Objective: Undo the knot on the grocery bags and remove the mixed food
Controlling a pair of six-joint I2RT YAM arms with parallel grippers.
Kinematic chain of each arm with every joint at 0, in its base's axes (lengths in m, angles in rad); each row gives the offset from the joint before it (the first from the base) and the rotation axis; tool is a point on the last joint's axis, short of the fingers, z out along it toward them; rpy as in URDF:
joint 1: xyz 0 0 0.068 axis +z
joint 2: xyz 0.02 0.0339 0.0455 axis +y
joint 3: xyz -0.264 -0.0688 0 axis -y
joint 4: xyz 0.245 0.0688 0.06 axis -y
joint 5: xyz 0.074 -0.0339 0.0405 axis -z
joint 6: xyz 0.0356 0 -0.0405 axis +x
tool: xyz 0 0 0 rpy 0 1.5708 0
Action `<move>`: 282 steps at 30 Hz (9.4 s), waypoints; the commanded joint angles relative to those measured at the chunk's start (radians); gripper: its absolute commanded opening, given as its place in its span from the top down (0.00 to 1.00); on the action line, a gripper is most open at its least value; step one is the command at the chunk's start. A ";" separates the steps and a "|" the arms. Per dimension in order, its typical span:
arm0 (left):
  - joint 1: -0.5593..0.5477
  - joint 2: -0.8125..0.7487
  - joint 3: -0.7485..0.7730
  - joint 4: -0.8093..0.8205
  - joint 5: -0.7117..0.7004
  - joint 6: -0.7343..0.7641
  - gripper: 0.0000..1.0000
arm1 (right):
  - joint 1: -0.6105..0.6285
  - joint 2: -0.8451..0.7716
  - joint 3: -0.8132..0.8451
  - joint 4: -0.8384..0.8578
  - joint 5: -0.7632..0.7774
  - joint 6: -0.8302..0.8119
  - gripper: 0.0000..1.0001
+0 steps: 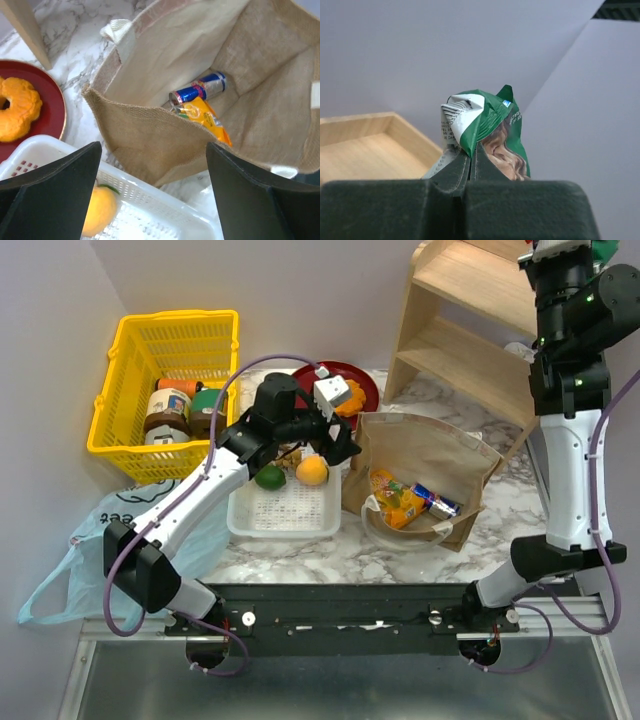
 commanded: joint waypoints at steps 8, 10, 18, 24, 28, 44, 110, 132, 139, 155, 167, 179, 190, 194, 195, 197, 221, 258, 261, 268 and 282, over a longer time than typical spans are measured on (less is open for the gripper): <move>-0.222 -0.057 0.032 0.510 -0.569 0.206 0.01 | 0.011 -0.201 -0.053 -0.123 -0.128 0.758 1.00; -0.267 -0.031 0.038 0.620 -0.646 0.310 0.01 | 0.032 -0.222 -0.085 -0.147 -0.156 0.795 1.00; -0.379 0.182 0.220 0.810 -0.664 0.491 0.01 | 0.058 -0.267 -0.225 -0.173 -0.141 0.916 0.99; -0.378 0.281 0.319 0.766 -0.669 0.545 0.01 | 0.060 -0.170 -0.094 -0.075 0.031 0.743 1.00; -0.362 0.224 0.236 0.664 -0.678 0.517 0.01 | 0.057 -0.029 0.113 0.082 0.154 0.460 1.00; -0.281 -0.049 -0.139 0.598 -0.715 0.464 0.01 | -0.086 0.207 0.207 0.392 0.468 -0.079 1.00; -0.220 -0.144 -0.249 0.376 -0.664 0.275 0.01 | -0.129 -0.054 -0.345 -0.147 -0.060 -0.211 0.04; -0.091 -0.238 -0.315 0.288 -0.485 0.254 0.01 | -0.032 -0.495 -0.927 -0.110 -0.611 -0.187 0.00; -0.077 -0.048 -0.105 0.253 -0.194 0.244 0.01 | 0.173 -0.779 -1.320 -0.246 -0.618 -0.023 0.00; -0.075 0.040 -0.016 0.179 -0.181 0.131 0.01 | -0.014 -0.452 -0.828 -0.046 -0.348 0.111 0.05; -0.075 0.037 -0.010 0.211 -0.100 0.083 0.01 | -0.061 -0.759 -1.184 -0.251 -0.193 0.181 0.17; -0.098 0.635 0.806 -0.348 0.148 0.394 0.07 | -0.078 -0.882 -1.198 -0.513 -0.162 0.344 0.11; -0.141 0.631 0.688 -0.765 0.052 0.813 1.00 | -0.101 -0.706 -1.032 -0.587 -0.216 0.349 0.10; -0.152 0.331 0.232 -0.587 0.052 0.983 1.00 | -0.110 -0.636 -1.020 -0.532 -0.262 0.280 0.10; -0.157 0.201 0.053 -0.522 0.035 0.985 1.00 | -0.110 -0.615 -1.024 -0.530 -0.282 0.265 0.11; -0.149 0.128 -0.054 -0.385 0.000 0.938 1.00 | -0.112 -0.545 -1.043 -0.535 -0.326 0.240 0.12; -0.112 0.032 -0.286 -0.166 -0.129 0.893 0.98 | -0.034 -0.306 -1.200 -0.356 -0.552 0.018 0.07; -0.112 0.066 -0.261 -0.127 -0.121 0.772 0.91 | 0.029 -0.333 -0.436 -0.460 -0.451 0.102 1.00; -0.112 0.068 -0.261 -0.120 -0.114 0.760 0.90 | 0.009 -0.245 -0.231 -0.400 -0.409 0.123 1.00; -0.114 0.071 -0.258 -0.117 -0.111 0.749 0.89 | -0.121 -0.018 0.115 -0.214 -0.270 0.314 1.00; -0.121 0.063 -0.264 -0.112 -0.109 0.717 0.88 | -0.356 0.144 0.047 -0.068 0.162 0.786 0.99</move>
